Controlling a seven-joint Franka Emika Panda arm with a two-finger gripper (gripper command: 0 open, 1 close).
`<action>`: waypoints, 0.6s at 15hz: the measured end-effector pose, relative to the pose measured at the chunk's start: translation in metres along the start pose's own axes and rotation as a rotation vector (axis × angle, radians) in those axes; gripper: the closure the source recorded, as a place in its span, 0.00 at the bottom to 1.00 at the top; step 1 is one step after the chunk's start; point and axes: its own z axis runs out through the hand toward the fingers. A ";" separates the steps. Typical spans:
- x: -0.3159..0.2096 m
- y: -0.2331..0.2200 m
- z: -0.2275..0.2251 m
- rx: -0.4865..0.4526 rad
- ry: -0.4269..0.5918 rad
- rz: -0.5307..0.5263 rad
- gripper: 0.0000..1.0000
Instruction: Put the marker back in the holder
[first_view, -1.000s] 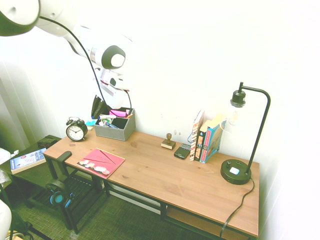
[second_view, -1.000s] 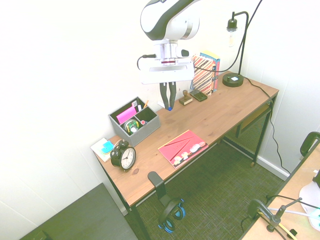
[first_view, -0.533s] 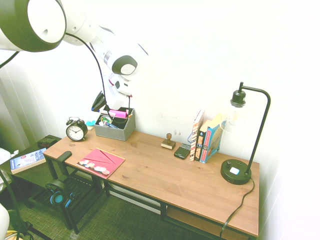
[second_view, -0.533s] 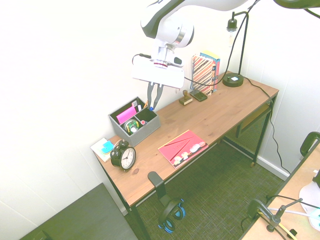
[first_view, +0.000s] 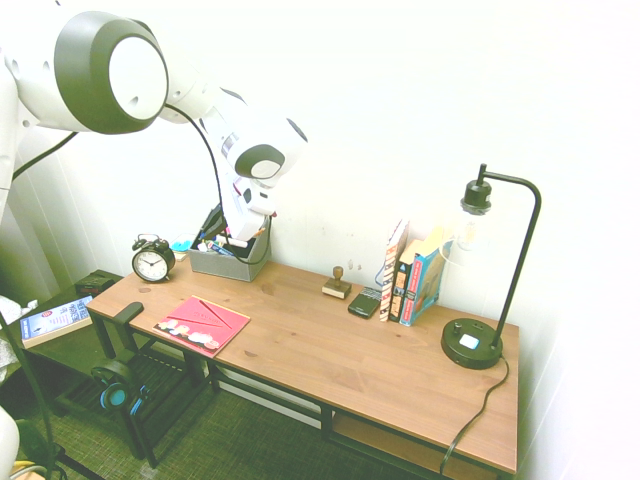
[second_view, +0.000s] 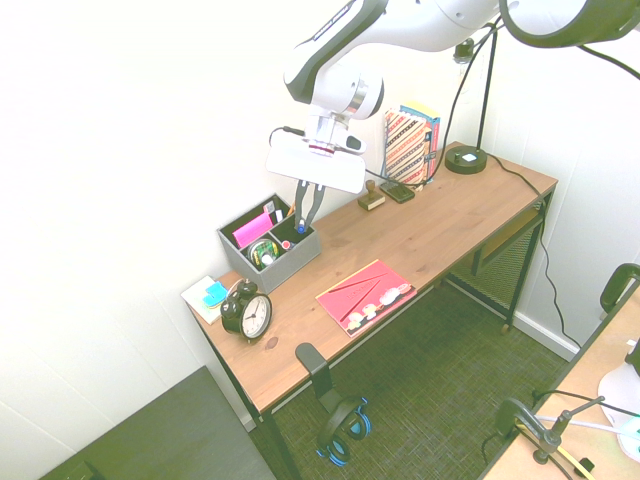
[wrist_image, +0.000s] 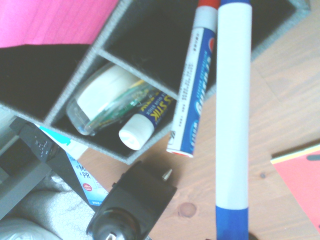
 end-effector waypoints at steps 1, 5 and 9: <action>0.001 -0.005 0.005 -0.003 -0.002 -0.004 0.00; 0.009 -0.017 0.018 -0.011 -0.005 -0.005 0.00; 0.010 -0.018 0.016 -0.010 -0.007 -0.016 0.00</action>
